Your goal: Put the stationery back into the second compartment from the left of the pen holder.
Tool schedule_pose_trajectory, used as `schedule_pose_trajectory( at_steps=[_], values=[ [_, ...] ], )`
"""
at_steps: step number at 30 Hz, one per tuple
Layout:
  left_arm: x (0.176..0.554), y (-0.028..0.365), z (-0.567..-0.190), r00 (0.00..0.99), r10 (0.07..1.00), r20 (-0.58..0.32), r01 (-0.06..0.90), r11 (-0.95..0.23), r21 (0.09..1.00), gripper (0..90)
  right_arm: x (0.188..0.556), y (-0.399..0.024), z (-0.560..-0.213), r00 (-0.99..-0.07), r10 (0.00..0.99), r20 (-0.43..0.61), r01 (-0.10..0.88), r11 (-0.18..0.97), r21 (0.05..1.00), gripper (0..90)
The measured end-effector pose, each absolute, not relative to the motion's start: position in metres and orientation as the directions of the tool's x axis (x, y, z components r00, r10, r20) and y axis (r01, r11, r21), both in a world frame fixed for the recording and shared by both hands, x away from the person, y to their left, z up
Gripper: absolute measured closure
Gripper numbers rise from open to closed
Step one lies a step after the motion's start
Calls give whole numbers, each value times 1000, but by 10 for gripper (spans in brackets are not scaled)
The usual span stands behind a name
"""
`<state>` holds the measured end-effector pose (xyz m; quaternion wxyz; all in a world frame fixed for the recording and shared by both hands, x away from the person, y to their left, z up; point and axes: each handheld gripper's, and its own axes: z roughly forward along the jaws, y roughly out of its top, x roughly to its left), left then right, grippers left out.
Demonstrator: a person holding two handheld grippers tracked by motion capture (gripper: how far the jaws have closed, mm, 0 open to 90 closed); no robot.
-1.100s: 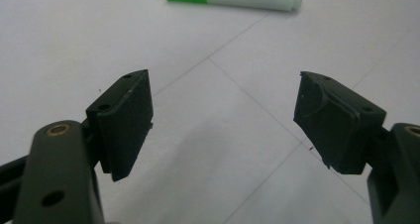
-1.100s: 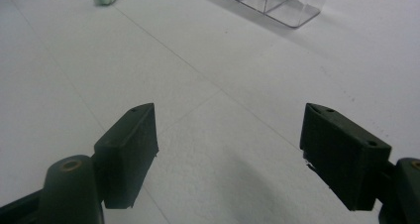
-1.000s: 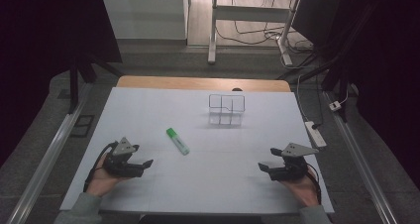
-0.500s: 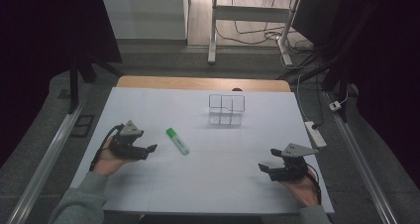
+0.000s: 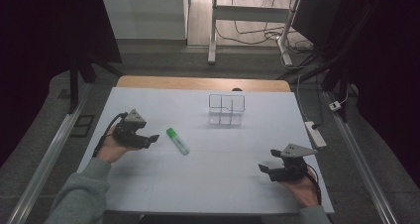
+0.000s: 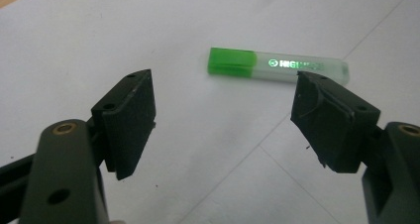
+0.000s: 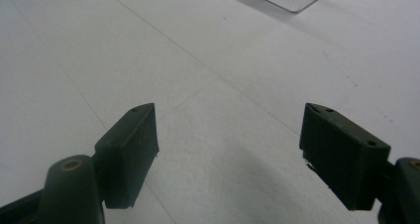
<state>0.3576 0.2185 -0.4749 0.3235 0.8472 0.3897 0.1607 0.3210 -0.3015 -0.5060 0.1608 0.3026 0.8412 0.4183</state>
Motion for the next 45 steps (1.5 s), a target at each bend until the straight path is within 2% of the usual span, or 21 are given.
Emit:
schedule_pose_trajectory(
  at_steps=[12, 22, 27, 28, 30, 31, 33, 45],
  values=[
    [391, 205, -481, 664, 747, 27, 570, -530, 628, 334, 322, -303, -507, -763, 646, -15, 377, 464, 802, 225],
    [409, 199, -491, 666, 746, 25, 589, -545, 597, 471, 323, -302, -507, -765, 644, -18, 376, 469, 799, 227],
    [417, 195, -495, 663, 748, 31, 593, -550, 588, 607, 324, -302, -508, -766, 642, -13, 380, 470, 796, 229],
    [419, 194, -496, 660, 751, 29, 597, -547, 587, 682, 324, -302, -508, -766, 643, -14, 379, 469, 798, 230],
    [423, 193, -498, 648, 761, 21, 609, -535, 586, 718, 324, -302, -508, -766, 642, -14, 378, 469, 798, 230],
    [424, 193, -499, 646, 763, 20, 612, -533, 584, 806, 323, -302, -508, -766, 642, -16, 376, 469, 799, 230],
    [428, 192, -503, 646, 763, 19, 615, -535, 579, 881, 324, -303, -508, -765, 643, -15, 377, 468, 799, 231],
    [438, 191, -518, 649, 761, -11, 638, -536, 554, 891, 325, -303, -510, -764, 645, -17, 381, 472, 795, 238]
  ],
)
